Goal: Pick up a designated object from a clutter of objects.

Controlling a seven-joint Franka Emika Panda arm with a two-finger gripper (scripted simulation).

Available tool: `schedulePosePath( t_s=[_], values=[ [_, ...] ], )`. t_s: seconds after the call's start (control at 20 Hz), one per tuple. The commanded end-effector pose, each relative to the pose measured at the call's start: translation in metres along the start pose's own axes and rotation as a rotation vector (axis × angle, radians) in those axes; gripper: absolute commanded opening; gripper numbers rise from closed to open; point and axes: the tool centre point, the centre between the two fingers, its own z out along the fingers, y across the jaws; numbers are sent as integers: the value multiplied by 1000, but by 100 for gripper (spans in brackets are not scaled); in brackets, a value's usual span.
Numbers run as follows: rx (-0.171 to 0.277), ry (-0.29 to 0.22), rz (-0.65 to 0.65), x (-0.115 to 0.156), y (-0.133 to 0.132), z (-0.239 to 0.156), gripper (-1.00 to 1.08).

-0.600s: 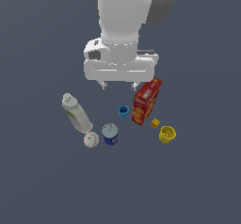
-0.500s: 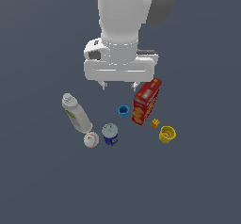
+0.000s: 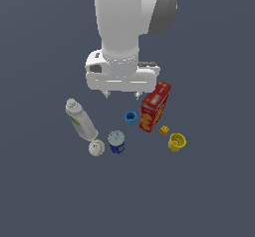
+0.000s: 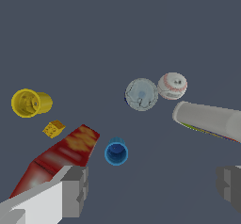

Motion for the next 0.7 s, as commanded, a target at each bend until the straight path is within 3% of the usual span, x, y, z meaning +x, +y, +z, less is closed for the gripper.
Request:
schedulePosePath(
  t_s=[0.0,0.65],
  values=[
    [1,-3,2,0,0,1,100],
    [0,1,-87,10,8,13,100]
  ],
)
